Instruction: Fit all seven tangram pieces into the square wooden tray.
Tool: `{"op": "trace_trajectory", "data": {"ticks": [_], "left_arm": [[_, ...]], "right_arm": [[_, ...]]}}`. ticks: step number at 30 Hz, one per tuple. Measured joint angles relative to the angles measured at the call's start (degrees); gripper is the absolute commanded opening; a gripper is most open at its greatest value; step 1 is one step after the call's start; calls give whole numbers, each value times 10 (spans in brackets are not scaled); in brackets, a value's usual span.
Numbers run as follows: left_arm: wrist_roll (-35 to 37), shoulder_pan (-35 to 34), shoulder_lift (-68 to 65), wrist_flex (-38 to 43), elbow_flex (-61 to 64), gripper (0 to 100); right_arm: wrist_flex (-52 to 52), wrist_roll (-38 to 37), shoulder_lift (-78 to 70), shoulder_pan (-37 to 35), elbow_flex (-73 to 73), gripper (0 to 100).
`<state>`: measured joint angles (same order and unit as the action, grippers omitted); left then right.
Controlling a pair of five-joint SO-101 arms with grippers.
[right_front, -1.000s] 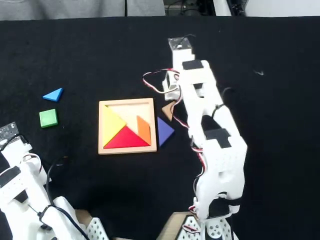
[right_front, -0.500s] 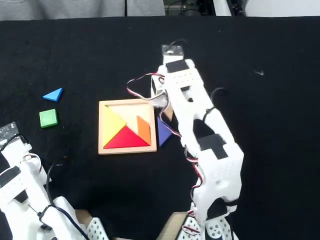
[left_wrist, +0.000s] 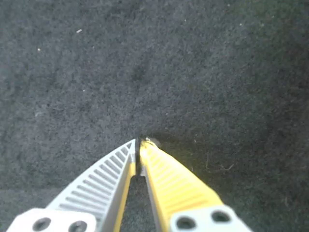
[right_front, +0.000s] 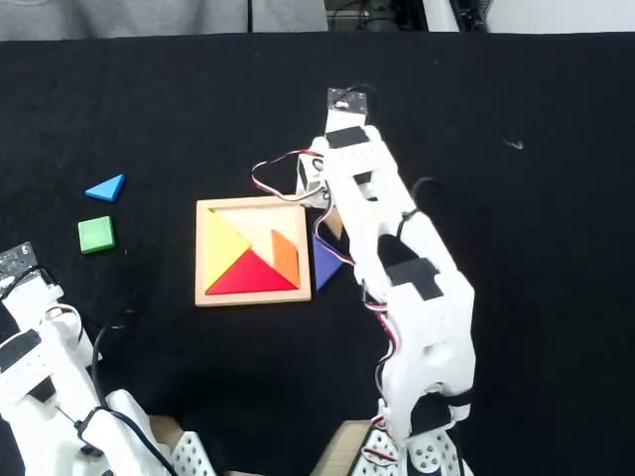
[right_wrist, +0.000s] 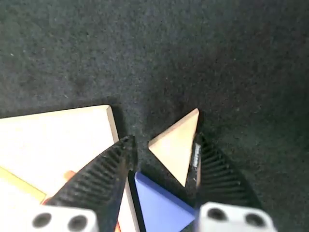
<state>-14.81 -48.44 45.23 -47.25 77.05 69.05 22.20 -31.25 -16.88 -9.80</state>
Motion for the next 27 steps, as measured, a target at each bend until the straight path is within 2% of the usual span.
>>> {"op": "trace_trajectory", "data": {"ticks": [24,27], "left_arm": [[0,0,0,0,0,30],[0,0,0,0,0,30]], "right_arm": [[0,0,-28,0,2,188],[0,0,-28,0,2,139]]}}
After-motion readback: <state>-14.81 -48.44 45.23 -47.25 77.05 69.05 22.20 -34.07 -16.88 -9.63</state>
